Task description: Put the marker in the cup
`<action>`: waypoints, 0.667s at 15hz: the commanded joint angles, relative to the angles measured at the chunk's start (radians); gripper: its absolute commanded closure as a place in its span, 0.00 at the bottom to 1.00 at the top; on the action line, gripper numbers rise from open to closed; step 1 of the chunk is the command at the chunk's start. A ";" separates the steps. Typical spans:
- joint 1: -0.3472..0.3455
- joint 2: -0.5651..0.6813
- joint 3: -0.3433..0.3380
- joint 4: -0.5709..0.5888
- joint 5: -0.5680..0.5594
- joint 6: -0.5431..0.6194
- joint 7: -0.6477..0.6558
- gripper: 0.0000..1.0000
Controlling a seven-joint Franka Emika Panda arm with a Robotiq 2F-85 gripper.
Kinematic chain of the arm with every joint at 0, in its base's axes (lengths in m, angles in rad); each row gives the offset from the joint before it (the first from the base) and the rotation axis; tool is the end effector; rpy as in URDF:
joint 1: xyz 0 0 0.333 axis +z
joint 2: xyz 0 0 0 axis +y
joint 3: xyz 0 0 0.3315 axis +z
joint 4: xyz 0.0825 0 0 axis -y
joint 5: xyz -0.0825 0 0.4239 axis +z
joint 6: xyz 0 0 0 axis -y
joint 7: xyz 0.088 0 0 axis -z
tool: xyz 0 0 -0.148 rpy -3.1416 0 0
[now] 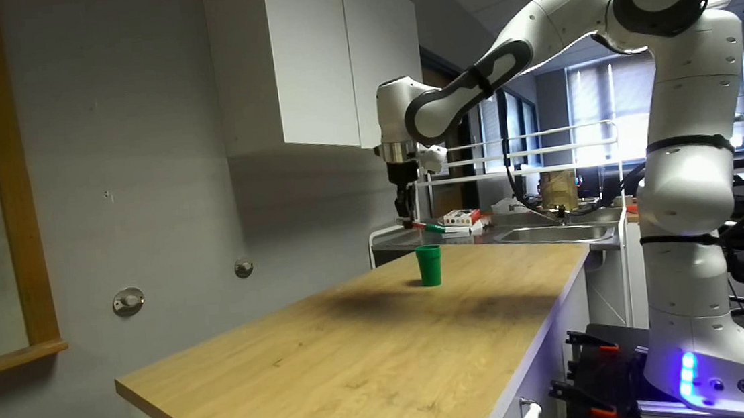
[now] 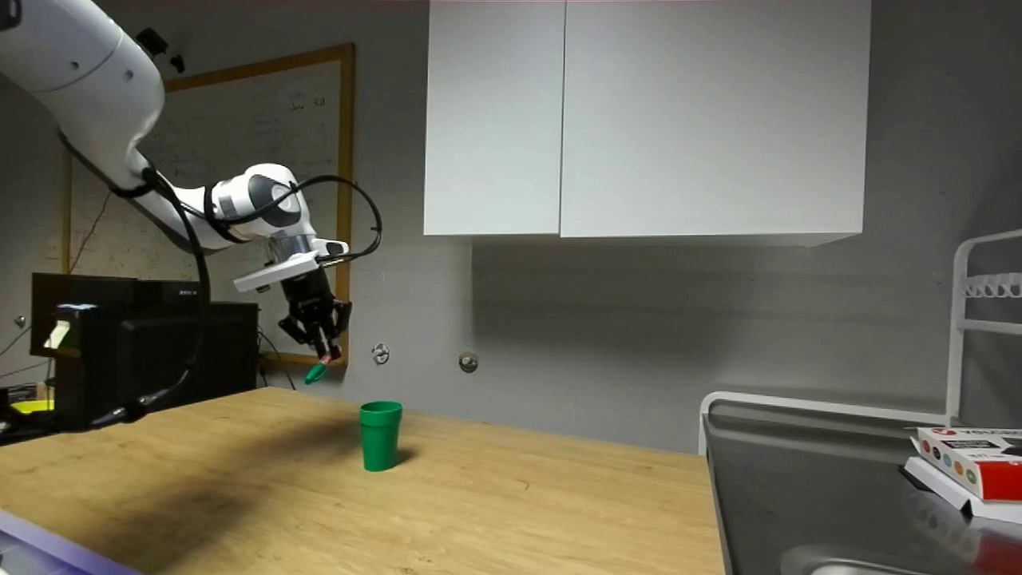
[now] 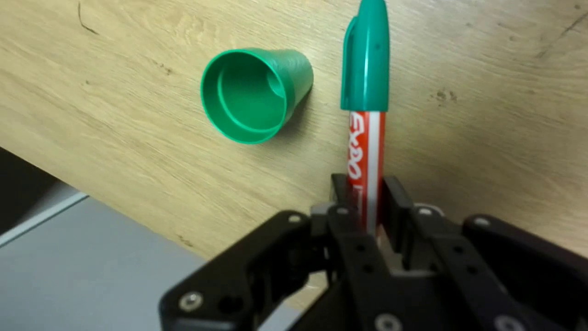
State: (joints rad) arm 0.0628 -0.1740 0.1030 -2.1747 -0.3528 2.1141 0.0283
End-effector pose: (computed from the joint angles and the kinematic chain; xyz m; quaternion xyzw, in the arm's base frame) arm 0.5468 0.0641 0.4395 0.9736 0.1491 0.0701 0.1578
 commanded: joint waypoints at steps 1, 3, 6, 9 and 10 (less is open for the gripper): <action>-0.038 -0.007 -0.006 0.033 -0.036 -0.016 0.161 0.90; -0.060 0.001 -0.008 0.059 -0.052 -0.020 0.252 0.90; -0.086 0.014 -0.001 0.090 -0.092 -0.018 0.410 0.91; -0.099 0.033 0.009 0.104 -0.150 -0.010 0.597 0.91; -0.101 0.038 0.012 0.102 -0.173 -0.006 0.665 0.91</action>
State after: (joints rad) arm -0.0233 -0.1699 0.0947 -2.0995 -0.4636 2.1145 0.5178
